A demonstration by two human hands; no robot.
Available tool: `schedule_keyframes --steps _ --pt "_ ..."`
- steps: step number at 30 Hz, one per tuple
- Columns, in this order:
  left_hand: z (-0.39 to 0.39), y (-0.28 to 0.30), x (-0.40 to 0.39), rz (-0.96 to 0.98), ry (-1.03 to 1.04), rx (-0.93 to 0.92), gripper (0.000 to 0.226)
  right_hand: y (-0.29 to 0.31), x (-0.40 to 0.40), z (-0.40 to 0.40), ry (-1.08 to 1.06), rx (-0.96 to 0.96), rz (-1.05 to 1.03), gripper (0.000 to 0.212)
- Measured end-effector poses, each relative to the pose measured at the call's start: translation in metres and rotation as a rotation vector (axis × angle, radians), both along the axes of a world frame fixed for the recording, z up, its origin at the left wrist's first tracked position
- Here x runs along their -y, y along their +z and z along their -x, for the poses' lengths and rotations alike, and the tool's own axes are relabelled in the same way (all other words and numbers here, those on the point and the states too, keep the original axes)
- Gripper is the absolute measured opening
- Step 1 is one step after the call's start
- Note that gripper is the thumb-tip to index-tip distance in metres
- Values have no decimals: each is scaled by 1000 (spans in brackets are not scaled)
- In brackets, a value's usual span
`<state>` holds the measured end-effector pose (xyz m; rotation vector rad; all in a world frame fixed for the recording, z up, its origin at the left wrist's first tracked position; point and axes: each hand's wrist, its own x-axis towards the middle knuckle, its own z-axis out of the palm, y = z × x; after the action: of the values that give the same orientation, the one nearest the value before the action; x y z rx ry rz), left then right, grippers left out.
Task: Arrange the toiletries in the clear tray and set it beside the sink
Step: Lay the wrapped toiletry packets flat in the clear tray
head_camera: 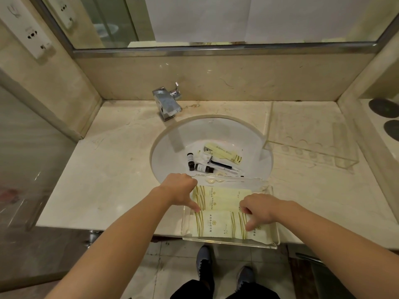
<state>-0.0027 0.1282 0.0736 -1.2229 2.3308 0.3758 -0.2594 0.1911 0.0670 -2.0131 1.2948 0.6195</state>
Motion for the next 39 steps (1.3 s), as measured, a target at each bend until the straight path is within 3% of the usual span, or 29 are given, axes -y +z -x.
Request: schedule_keyframes --steps 8,16,25,31,39 --pt "7 3 0 43 -43 -12 62 -1 5 -17 -123 181 5 22" --pt "4 6 0 1 1 -22 58 -5 1 -21 -93 110 108 40" --pt "6 -4 0 -12 -16 -13 61 -6 1 -15 43 24 107 40" --pt "6 -5 4 -7 -1 -14 63 -7 1 -16 -15 70 56 41" --pt "5 -4 12 33 39 -40 57 0 11 -19 -37 57 167 44"
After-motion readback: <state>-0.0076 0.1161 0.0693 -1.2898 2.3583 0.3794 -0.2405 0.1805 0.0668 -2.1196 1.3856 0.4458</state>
